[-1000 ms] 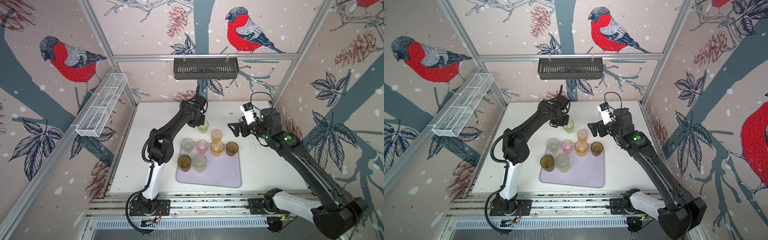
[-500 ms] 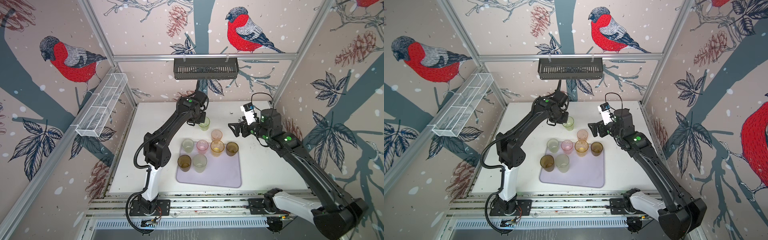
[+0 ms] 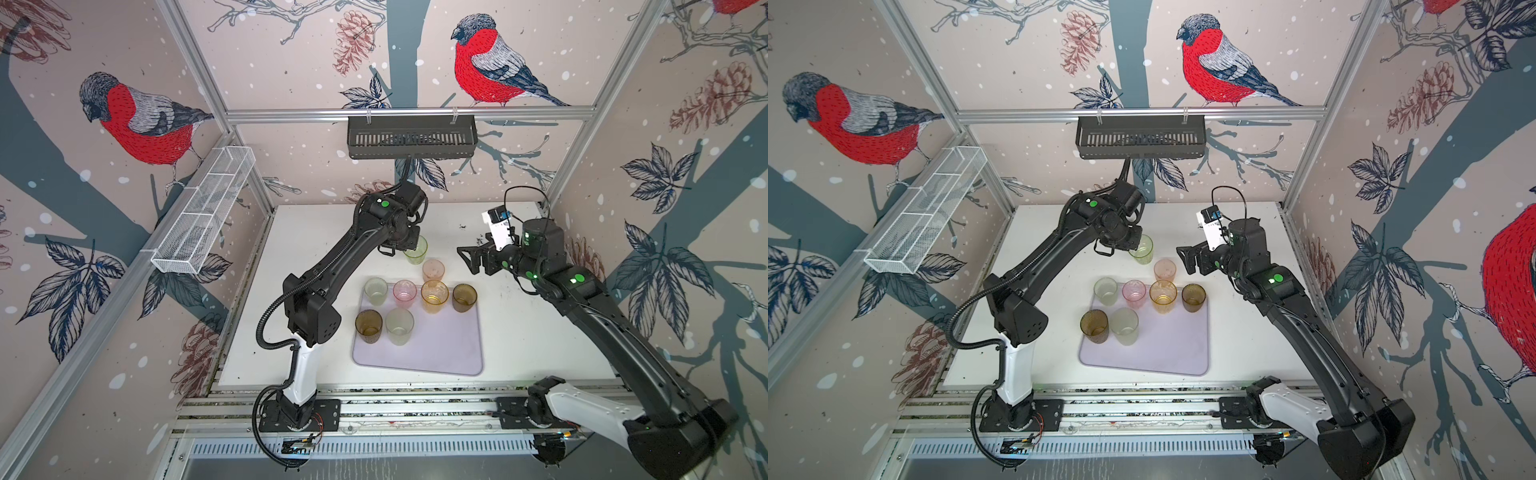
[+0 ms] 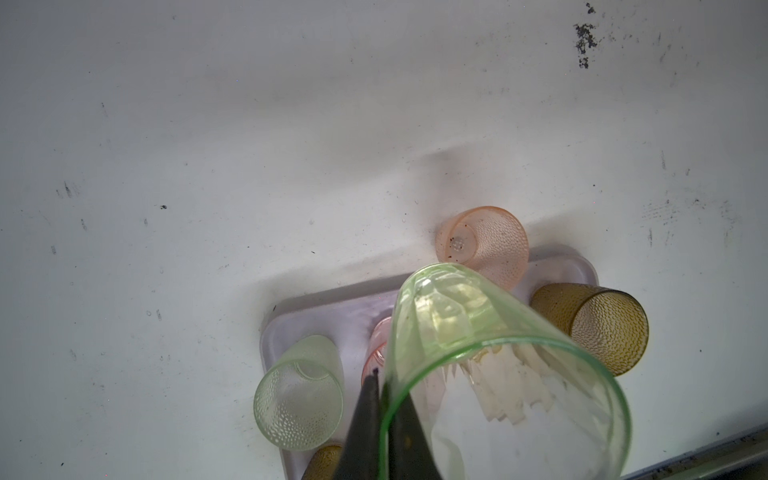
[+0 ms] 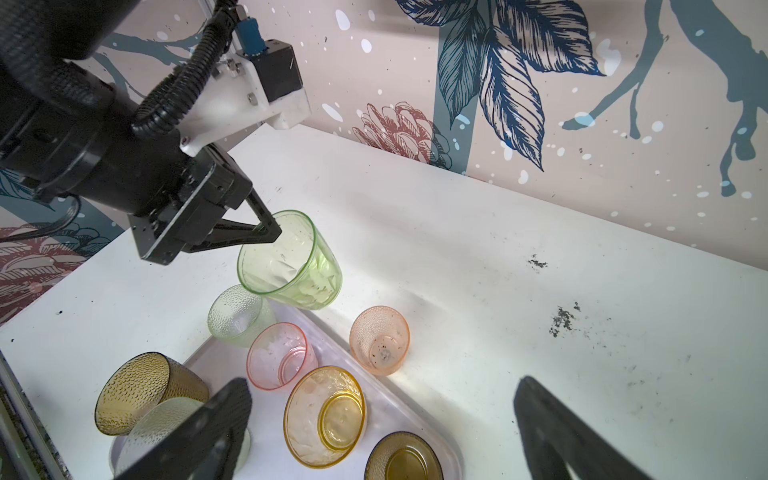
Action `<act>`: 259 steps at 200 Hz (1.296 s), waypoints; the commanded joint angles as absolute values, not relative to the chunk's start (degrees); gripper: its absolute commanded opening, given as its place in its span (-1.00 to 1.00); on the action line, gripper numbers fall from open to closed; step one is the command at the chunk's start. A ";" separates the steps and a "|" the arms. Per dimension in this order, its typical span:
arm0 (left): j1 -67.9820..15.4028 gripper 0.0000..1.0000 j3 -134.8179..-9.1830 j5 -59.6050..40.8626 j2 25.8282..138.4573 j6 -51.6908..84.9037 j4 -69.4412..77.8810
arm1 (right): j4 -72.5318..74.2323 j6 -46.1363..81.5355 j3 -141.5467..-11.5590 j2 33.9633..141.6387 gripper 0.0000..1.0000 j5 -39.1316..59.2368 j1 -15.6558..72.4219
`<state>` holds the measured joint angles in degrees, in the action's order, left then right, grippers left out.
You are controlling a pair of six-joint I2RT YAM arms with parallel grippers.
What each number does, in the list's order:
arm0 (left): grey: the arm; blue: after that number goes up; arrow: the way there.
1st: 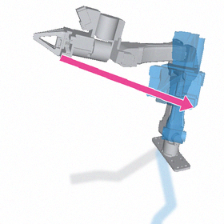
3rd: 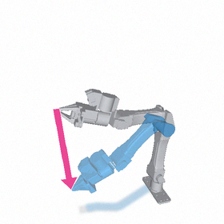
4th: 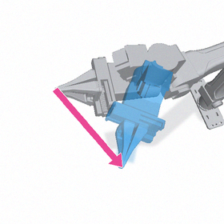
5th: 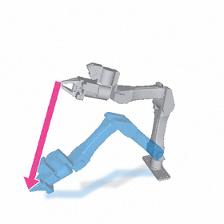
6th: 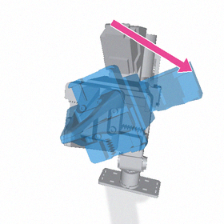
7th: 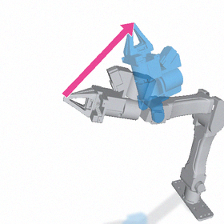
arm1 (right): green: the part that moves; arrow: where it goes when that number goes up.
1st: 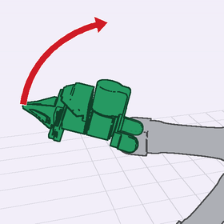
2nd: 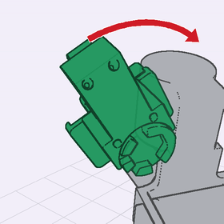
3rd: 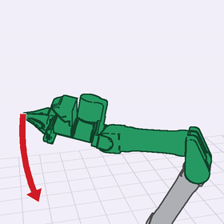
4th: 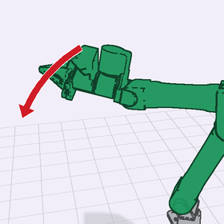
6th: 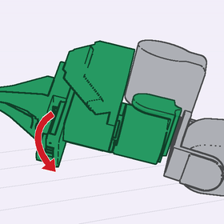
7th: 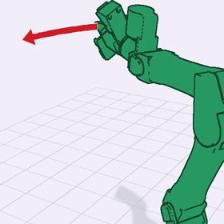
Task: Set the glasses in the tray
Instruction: 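Lift the green cup with the left gripper toward the tray, then carry the green cup over the tray and lower it beside the yellow cup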
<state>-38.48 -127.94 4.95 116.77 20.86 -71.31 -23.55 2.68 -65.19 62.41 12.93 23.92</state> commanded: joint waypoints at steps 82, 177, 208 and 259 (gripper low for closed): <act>-44.03 -0.94 -121.59 6.86 111.32 22.27 -75.02 | -22.98 3.07 -63.75 60.19 0.99 11.54 23.52; -49.34 -0.94 -118.54 7.71 109.81 18.97 -73.95 | -24.53 6.39 -61.27 58.10 0.99 11.79 20.17; -51.97 -0.94 -117.70 8.48 110.18 18.23 -73.92 | -25.04 6.68 -60.91 57.86 0.99 11.42 19.28; -55.18 -0.93 -114.92 6.79 110.30 16.94 -70.84 | -23.73 8.08 -58.75 55.96 0.99 12.83 17.00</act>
